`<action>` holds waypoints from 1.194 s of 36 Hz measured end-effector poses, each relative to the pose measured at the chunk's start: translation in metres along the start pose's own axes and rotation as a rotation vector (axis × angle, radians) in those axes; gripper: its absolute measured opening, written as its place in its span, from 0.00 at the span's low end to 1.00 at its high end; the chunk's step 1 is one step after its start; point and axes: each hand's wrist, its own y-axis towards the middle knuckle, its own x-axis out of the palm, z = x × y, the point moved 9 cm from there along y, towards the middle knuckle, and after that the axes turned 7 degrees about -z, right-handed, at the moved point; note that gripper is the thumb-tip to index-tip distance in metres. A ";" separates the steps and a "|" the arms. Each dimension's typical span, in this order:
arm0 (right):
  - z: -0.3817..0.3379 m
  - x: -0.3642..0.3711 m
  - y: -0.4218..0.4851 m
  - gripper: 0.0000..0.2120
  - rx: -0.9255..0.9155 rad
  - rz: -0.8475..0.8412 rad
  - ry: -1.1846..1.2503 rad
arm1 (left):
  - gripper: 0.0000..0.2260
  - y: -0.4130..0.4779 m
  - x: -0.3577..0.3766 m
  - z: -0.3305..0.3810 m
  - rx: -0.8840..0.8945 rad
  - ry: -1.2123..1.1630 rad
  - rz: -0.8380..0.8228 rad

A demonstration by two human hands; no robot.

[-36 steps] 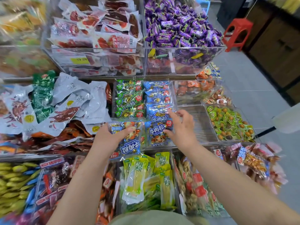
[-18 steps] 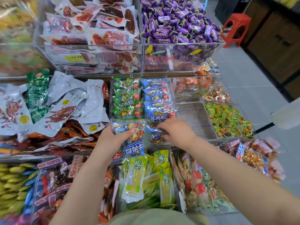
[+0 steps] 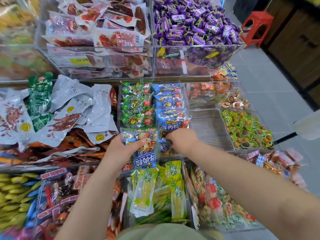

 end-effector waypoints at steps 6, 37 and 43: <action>0.010 -0.002 0.001 0.12 0.026 0.075 0.065 | 0.13 0.000 0.001 0.006 0.032 0.028 -0.002; 0.092 -0.045 -0.075 0.21 0.130 0.305 1.490 | 0.12 0.016 0.066 0.060 0.373 0.480 0.031; 0.112 -0.078 -0.087 0.18 0.121 0.385 1.121 | 0.18 0.014 0.096 0.034 0.394 1.430 -0.028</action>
